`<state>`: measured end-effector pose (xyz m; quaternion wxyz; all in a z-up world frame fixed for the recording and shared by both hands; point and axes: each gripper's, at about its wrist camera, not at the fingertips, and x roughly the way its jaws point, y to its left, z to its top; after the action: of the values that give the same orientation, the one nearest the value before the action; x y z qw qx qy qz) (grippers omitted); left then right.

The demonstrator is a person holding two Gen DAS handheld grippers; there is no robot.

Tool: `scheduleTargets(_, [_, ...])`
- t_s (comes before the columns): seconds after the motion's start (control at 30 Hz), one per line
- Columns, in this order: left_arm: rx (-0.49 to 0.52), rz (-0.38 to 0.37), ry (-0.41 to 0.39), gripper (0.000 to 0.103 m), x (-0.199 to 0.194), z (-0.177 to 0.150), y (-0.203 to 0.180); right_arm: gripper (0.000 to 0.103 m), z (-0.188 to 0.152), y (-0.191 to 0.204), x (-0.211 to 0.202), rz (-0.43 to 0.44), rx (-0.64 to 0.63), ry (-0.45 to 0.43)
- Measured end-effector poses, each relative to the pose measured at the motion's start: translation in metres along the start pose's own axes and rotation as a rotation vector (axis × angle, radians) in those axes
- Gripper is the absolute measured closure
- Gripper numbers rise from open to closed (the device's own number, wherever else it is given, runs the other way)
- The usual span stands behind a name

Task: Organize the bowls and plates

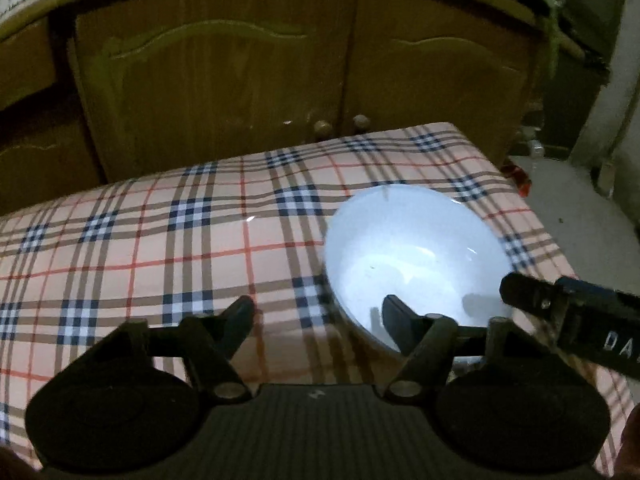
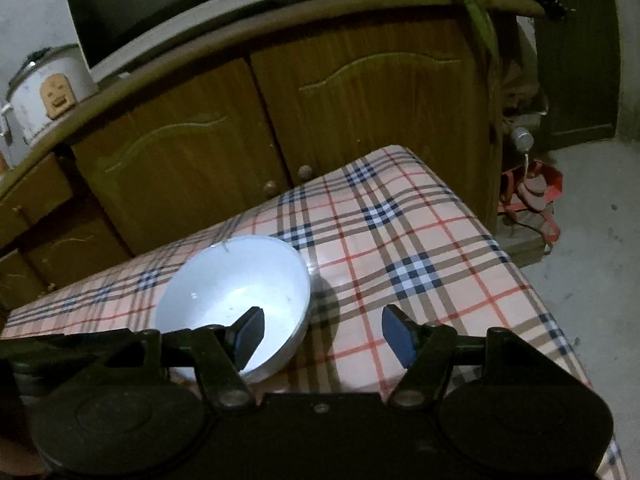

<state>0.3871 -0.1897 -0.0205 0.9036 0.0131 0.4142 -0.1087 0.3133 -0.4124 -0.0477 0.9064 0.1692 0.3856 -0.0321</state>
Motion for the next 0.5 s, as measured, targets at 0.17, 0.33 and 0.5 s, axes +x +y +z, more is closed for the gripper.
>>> scheduleTargets(0.17, [-0.016,-0.007,0.012,0.045,0.022,0.004,0.006,0.024,-0.003,0.004,0.027,-0.002,-0.002,0.026])
scheduleTargets(0.33, [-0.032,-0.058,-0.021,0.054,0.029,0.002,0.007,0.026,-0.005,0.012,0.047,0.001,-0.025,0.042])
scheduleTargets(0.5, [-0.025,-0.127,-0.033,0.071,0.031,0.002,0.008,0.069,-0.011,0.010,0.062,0.089,0.028,0.082])
